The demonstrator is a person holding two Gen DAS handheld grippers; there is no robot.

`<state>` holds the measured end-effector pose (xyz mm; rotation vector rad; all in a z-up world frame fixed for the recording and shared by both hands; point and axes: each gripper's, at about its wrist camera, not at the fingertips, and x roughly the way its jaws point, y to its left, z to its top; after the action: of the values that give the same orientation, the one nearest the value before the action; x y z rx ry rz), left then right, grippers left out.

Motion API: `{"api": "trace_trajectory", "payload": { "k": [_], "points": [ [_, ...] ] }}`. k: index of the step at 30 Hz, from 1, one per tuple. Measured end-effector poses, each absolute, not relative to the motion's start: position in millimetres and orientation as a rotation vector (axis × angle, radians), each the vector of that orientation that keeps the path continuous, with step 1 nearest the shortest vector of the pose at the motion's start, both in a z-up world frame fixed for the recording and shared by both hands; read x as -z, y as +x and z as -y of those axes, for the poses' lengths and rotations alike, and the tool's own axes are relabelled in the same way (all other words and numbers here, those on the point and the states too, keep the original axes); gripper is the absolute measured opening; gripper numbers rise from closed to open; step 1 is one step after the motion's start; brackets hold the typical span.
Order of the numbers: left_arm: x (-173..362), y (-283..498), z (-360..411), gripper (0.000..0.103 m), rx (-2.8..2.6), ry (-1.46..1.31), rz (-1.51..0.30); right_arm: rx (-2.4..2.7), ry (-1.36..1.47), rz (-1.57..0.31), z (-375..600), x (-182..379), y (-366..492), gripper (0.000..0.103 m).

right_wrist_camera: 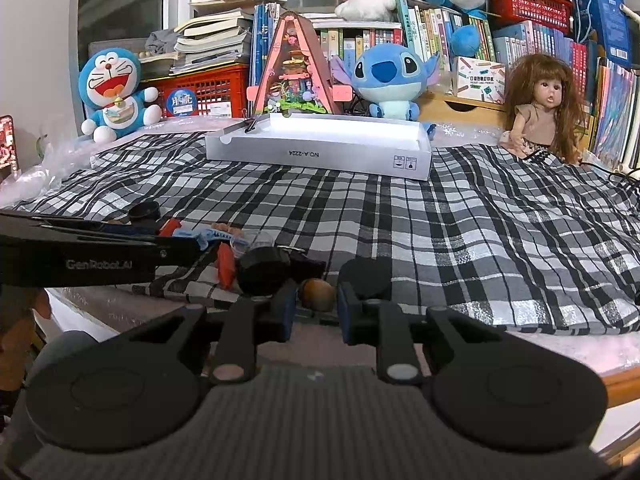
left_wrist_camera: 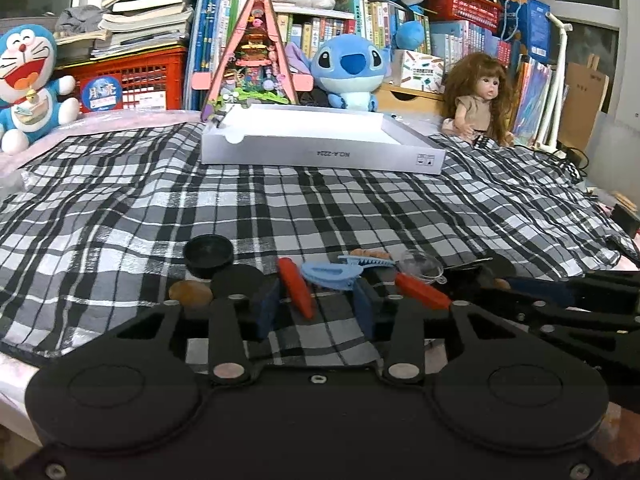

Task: Organize rigid objects
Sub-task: 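Close left tool on orange stick while right tool closes on brown ball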

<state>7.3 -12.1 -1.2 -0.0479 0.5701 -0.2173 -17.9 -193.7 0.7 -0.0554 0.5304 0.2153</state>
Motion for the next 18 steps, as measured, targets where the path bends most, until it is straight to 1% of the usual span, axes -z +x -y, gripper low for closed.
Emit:
{"api": "trace_trajectory", "payload": {
  "k": [4, 7, 13, 15, 16, 18],
  "points": [
    [0.4, 1.6, 4.4, 0.024, 0.198, -0.060, -0.571, -0.211, -0.054, -0.527, 196.1, -0.6, -20.1, 0.027],
    [1.0, 1.3, 0.4, 0.020, 0.193, -0.066, -0.574, -0.208, -0.051, -0.527, 197.9, -0.4, -21.4, 0.027],
    [1.8, 10.6, 2.6, 0.020, 0.191, -0.078, -0.573, -0.213, -0.037, -0.530, 197.1, 0.6, -18.6, 0.027],
    [1.7, 14.0, 4.7, 0.015, 0.180, -0.074, -0.569, -0.216, -0.029, -0.532, 196.7, 0.8, -16.3, 0.027],
    [1.5, 14.7, 5.1, 0.009, 0.172, -0.077, -0.569, -0.217, -0.026, -0.532, 196.3, 0.2, -15.6, 0.026],
    [0.6, 14.4, 4.1, 0.009, 0.166, -0.093, -0.568, -0.218, -0.025, -0.530, 196.2, -1.1, -15.2, 0.025]
  ]
}}
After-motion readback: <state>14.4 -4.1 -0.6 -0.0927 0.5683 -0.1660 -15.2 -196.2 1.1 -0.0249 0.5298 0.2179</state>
